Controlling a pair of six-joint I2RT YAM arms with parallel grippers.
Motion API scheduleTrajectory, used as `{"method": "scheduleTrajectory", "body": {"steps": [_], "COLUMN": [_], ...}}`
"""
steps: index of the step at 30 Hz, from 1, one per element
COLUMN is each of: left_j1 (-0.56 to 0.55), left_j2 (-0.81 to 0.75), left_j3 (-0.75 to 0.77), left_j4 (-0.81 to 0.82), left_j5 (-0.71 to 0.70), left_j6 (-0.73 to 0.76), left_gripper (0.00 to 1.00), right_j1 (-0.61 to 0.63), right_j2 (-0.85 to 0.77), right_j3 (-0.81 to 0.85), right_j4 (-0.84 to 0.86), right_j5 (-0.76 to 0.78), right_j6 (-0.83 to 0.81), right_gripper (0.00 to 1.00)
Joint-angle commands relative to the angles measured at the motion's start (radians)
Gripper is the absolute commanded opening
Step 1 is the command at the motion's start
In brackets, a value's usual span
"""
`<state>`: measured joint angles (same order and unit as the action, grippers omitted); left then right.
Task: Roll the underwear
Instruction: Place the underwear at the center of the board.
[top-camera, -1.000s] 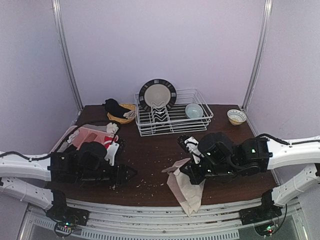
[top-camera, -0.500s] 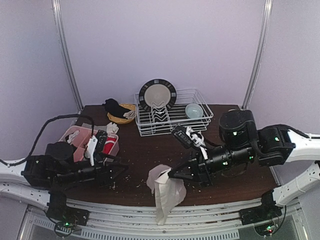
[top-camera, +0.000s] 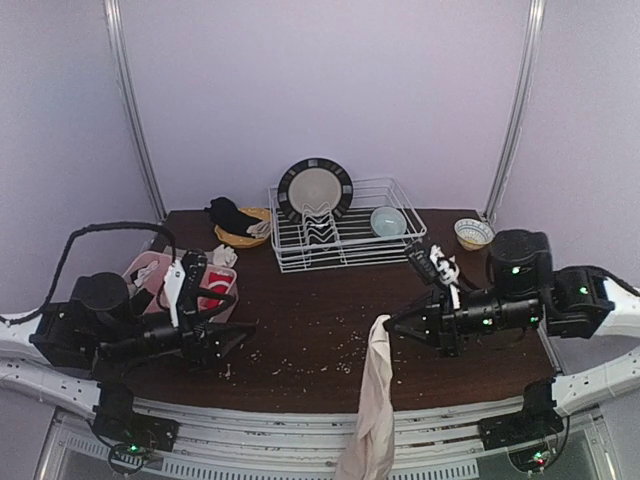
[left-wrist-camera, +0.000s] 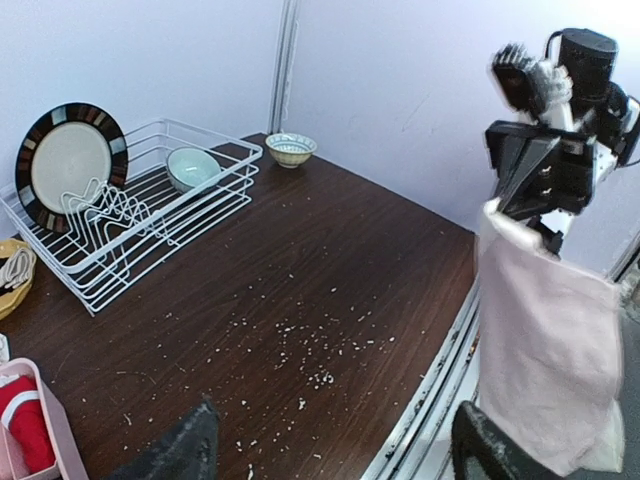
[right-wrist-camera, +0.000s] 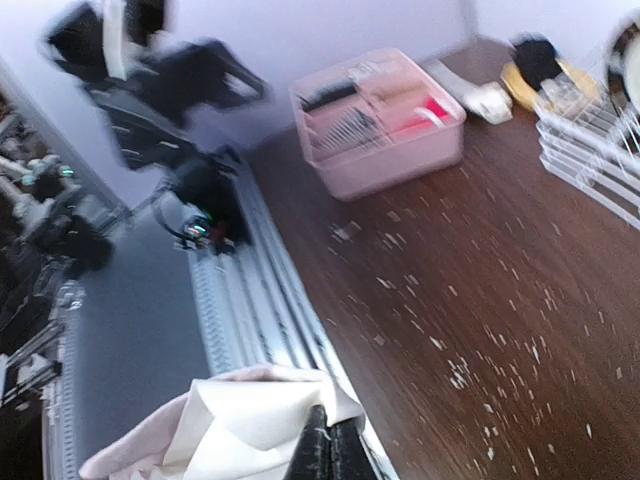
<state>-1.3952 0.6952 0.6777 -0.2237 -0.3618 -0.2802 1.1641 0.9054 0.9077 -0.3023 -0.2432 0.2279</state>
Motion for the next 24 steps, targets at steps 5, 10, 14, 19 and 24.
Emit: {"method": "scheduleTrajectory", "body": {"steps": [5, 10, 14, 19, 24], "left_j1": [-0.002, 0.011, 0.073, 0.193, 0.221], "left_j2": [0.229, 0.423, 0.642, 0.893, 0.967], "left_j3": [-0.118, -0.130, 0.048, 0.224, 0.291], "left_j4": [0.321, 0.482, 0.365, 0.253, 0.263], "left_j5": [-0.021, 0.013, 0.093, 0.249, 0.342], "left_j6": [0.063, 0.109, 0.092, 0.026, 0.015], "left_gripper": [0.98, 0.98, 0.97, 0.89, 0.86], "right_j1": [-0.250, -0.301, -0.300, -0.289, -0.084], "right_j2": [-0.049, 0.049, 0.082, 0.086, 0.138], "right_j3": [-0.402, -0.436, -0.389, -0.342, -0.308], "right_j4": [0.119, 0.157, 0.124, 0.021, -0.076], "right_j5": [0.179, 0.205, 0.203, 0.220, 0.222], "right_j6": [0.210, 0.249, 0.249, 0.281, 0.385], "right_gripper": [0.00, 0.02, 0.31, 0.49, 0.54]}}
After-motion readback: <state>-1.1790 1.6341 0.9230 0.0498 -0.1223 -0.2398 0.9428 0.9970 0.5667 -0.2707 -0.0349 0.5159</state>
